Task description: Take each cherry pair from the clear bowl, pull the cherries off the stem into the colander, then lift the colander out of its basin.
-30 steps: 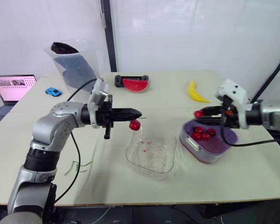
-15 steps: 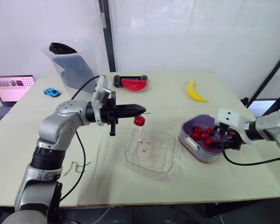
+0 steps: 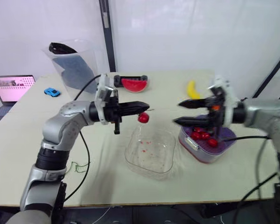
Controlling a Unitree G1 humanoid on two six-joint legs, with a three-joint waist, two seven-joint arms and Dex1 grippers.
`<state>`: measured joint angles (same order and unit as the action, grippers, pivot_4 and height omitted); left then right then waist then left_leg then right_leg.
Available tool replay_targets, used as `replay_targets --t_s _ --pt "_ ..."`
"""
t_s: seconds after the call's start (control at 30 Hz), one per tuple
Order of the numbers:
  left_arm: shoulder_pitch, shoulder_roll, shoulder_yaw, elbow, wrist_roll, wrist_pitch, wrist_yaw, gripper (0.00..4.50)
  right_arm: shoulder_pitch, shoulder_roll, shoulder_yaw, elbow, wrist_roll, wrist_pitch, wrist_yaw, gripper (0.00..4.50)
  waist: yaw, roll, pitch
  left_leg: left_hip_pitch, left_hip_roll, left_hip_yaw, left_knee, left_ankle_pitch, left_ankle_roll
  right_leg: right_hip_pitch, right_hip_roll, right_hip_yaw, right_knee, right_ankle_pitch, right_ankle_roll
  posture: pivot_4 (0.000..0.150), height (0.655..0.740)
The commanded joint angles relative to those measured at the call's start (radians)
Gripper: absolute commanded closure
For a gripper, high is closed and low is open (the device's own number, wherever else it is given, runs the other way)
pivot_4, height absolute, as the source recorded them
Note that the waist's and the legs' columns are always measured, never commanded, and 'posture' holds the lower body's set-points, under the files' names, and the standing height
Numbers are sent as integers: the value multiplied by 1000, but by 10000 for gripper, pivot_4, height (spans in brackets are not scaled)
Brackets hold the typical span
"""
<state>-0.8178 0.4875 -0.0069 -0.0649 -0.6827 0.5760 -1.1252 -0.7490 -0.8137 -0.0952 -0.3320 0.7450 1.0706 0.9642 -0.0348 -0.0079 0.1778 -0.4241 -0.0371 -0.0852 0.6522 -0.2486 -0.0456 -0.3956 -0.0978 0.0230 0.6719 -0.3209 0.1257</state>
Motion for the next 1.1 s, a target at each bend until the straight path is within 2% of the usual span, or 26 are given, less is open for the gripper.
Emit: replay_targets --t_s 0.03,0.2,0.5,0.6,0.67,0.83,0.93,1.0,1.1 --pt "2 -5 6 -53 -21 7 8 45000 -12 55 20 -68 35 18 -72 320 5 0 0 -1 0 0 1 0 0 0 0 0 0 0 0 1500 7400" --pt "1 -10 0 -63 -25 18 4 45000 -45 140 51 -64 51 27 -137 320 14 0 0 -1 -1 0 3 0 0 0 0 0 0 0 0 1500 7400" --pt "-2 -14 -14 -53 5 4 5 45000 -73 215 85 -51 72 41 -186 320 13 0 0 -1 -1 0 2 0 0 -1 0 0 1 0 0 1500 7400" --pt "5 -15 -15 -54 9 -1 2 45000 -75 233 81 -42 76 43 -211 8624 13 0 0 -1 -1 0 2 0 0 -1 0 0 1 0 0 1500 7400" --pt "14 -13 -17 -59 12 -3 -3 45000 -72 236 84 -50 82 47 -215 17408 13 0 0 -1 -1 0 2 0 0 -1 0 0 1 0 0 1500 7400" --pt "7 -15 -12 -51 17 -5 -7 45000 -63 237 93 -55 86 54 -222 17408 13 0 0 -1 -1 0 2 0 0 -1 0 0 1 0 0 1500 7400" --pt "9 -13 -10 -51 16 -5 -9 45000 -63 239 88 -50 92 57 -227 25407 13 0 0 -1 -1 0 2 0 0 -1 0 0 1 0 0 1500 7400" --pt "12 -10 -8 -53 16 -6 -8 45000 -62 231 92 -53 87 51 -224 34153 13 0 0 -1 -1 0 2 0 0 -1 0 0 1 0 0 1500 7400" --pt "12 -8 -8 -51 20 -11 -6 45000 -59 223 94 -57 87 46 -215 34153 13 0 0 -1 -1 0 2 0 1 -1 0 0 1 0 0 1500 7400"
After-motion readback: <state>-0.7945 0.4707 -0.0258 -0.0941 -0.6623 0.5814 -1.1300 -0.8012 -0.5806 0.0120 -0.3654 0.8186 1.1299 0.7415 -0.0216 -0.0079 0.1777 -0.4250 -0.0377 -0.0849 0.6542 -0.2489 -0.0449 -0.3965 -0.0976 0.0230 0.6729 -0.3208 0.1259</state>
